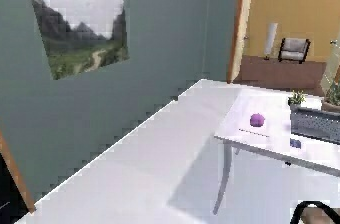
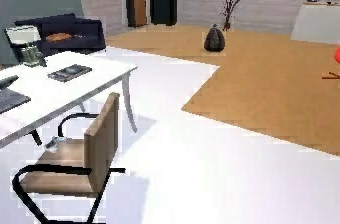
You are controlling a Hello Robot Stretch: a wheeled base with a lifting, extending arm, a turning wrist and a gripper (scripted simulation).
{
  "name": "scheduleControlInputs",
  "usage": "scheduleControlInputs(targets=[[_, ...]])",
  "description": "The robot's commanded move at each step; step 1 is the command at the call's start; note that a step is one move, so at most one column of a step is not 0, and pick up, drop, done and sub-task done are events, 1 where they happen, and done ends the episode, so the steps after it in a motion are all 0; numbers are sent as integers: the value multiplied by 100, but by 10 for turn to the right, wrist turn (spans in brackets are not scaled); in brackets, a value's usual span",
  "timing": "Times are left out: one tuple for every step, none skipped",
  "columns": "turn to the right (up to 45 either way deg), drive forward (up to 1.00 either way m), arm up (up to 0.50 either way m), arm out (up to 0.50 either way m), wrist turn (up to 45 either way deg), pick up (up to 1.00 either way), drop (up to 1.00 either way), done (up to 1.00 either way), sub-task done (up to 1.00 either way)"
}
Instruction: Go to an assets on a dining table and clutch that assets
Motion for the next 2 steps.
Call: scheduleControlInputs(targets=[[90, 0, 0, 0, 0, 0, 0, 0, 0], [0, 30, 0, 0, 0, 0, 0, 0, 0]])
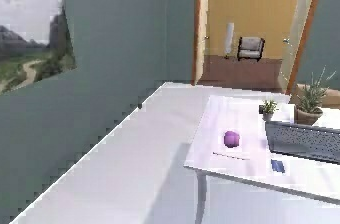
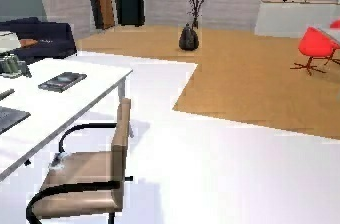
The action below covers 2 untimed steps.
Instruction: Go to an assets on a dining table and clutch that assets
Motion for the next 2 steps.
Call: scheduleControlInputs(targets=[[-450, 0, 0, 0, 0, 0, 0, 0, 0], [-120, 0, 0, 0, 0, 0, 0, 0, 0]])
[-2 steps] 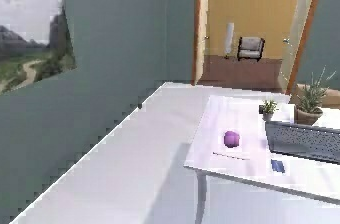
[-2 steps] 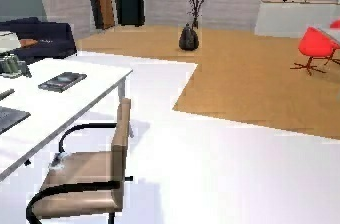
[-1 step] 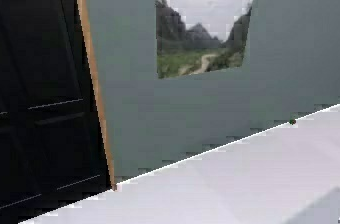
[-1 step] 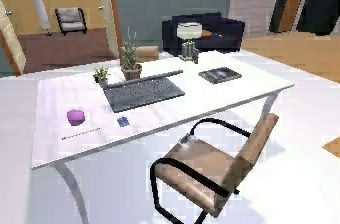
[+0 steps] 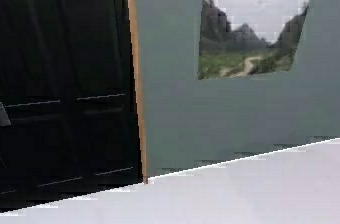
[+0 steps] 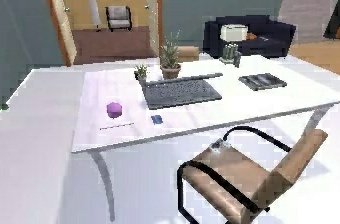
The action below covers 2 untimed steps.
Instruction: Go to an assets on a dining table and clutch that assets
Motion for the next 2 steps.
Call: scheduleControlInputs(targets=[[450, 0, 0, 0, 0, 0, 0, 0, 0], [420, 0, 0, 0, 0, 0, 0, 0, 0]])
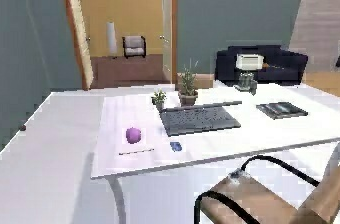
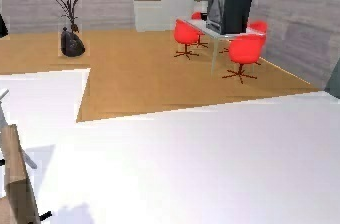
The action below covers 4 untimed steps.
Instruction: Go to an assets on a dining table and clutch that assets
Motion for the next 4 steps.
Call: scheduleControlInputs(targets=[[0, 40, 0, 0, 0, 0, 0, 0, 0], [-450, 0, 0, 0, 0, 0, 0, 0, 0], [-360, 0, 0, 0, 0, 0, 0, 0, 0], [0, 0, 50, 0, 0, 0, 0, 0, 0]])
